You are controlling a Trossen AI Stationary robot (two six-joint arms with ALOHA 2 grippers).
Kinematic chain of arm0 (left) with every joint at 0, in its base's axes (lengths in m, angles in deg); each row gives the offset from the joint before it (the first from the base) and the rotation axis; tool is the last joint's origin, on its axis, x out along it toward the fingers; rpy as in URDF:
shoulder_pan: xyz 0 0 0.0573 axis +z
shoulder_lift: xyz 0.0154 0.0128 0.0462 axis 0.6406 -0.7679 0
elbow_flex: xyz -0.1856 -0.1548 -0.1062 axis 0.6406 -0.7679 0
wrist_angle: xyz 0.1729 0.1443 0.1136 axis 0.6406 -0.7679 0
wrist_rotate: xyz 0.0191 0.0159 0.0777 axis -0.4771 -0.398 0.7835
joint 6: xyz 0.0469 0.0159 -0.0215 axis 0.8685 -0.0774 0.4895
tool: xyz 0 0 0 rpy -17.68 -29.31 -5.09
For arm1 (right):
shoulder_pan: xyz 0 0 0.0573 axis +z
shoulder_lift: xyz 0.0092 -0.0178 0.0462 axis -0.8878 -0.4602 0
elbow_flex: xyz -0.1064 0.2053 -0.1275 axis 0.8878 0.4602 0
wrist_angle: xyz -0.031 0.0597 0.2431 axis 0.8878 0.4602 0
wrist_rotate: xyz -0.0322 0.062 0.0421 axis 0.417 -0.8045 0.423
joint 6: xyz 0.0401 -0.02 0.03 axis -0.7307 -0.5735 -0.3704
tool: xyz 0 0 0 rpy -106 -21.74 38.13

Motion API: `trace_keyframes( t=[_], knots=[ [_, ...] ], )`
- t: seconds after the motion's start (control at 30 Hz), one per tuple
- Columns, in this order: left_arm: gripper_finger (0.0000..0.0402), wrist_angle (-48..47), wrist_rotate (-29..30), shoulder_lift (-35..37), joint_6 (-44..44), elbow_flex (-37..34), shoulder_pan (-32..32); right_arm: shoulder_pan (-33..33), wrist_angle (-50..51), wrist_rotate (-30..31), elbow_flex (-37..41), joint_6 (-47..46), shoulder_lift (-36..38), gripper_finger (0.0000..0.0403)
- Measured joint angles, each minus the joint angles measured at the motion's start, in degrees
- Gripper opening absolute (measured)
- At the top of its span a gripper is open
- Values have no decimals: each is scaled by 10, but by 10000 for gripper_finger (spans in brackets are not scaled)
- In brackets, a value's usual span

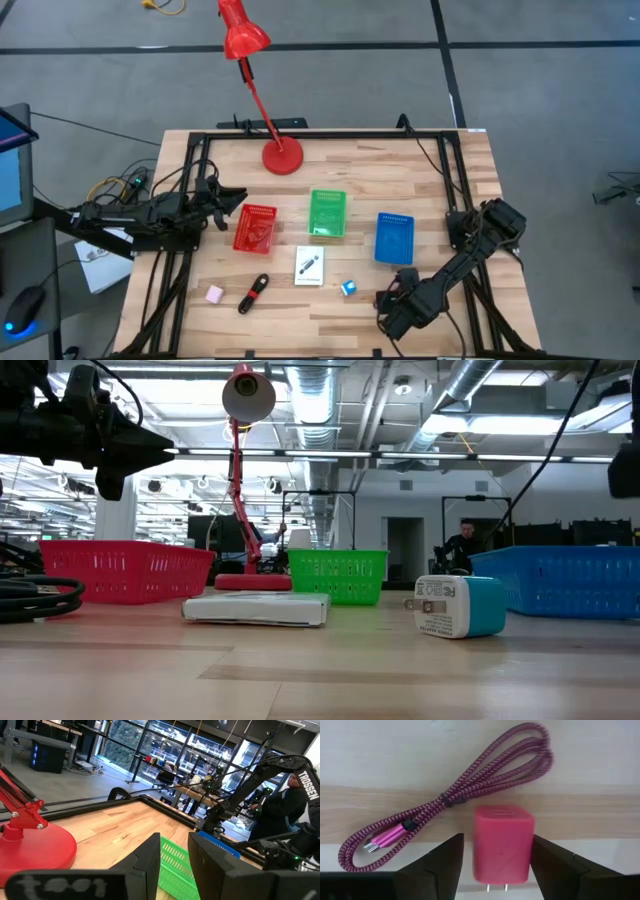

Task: Pick and place items into bin
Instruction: Put the pink charger adapter into the blue bin

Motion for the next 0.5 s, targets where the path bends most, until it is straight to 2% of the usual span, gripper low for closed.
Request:
trace_keyframes(
  t=[0.3,0.5],
  knots=[
    [87,0,0,0,0,0,0,-3,17,-2,7,1,0,209],
    [87,0,0,0,0,0,0,-3,22,3,7,12,0,181]
  ],
)
